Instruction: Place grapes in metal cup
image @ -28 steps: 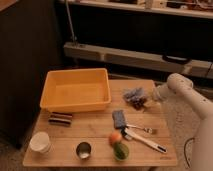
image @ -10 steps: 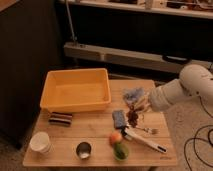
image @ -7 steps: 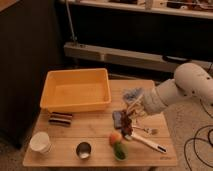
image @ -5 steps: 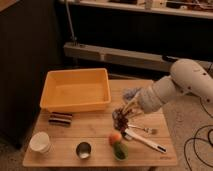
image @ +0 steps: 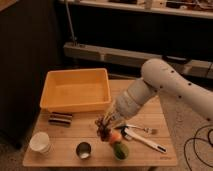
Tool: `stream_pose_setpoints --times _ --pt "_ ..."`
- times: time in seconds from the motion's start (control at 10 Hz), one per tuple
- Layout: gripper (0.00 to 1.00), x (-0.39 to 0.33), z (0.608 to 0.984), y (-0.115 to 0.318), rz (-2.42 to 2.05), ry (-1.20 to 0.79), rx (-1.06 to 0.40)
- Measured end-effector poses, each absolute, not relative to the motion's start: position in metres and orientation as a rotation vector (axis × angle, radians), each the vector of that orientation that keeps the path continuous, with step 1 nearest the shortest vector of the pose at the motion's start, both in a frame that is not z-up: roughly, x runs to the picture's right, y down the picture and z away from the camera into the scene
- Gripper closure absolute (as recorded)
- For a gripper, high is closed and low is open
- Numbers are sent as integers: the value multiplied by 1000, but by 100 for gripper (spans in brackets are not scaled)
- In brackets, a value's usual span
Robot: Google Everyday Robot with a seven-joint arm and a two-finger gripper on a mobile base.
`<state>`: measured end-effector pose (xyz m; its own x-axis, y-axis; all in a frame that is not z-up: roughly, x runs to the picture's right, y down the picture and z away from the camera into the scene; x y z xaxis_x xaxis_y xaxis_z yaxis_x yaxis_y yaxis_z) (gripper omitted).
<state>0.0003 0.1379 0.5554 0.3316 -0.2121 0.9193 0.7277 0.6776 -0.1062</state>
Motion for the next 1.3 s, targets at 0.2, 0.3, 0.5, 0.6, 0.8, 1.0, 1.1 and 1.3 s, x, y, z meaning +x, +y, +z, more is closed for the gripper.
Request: stream_pose_setpoints --times 0.2,0.3,0.5,0.6,0.8,1.0,1.1,1.3 --pt "100 -16 556 150 -701 -1096 -611" --pt "100 -30 562 157 -718 -1147 -664" --pt "100 -38 572 157 -703 -1205 -717" --pt "100 -48 576 156 -706 -1240 -750" --pt "100 -56 575 160 -720 -1261 -798" --pt "100 -61 571 167 -739 -1267 -835" --pt "100 -62 570 170 -747 -1267 -846" --pt "100 -68 569 176 -763 -1278 -863"
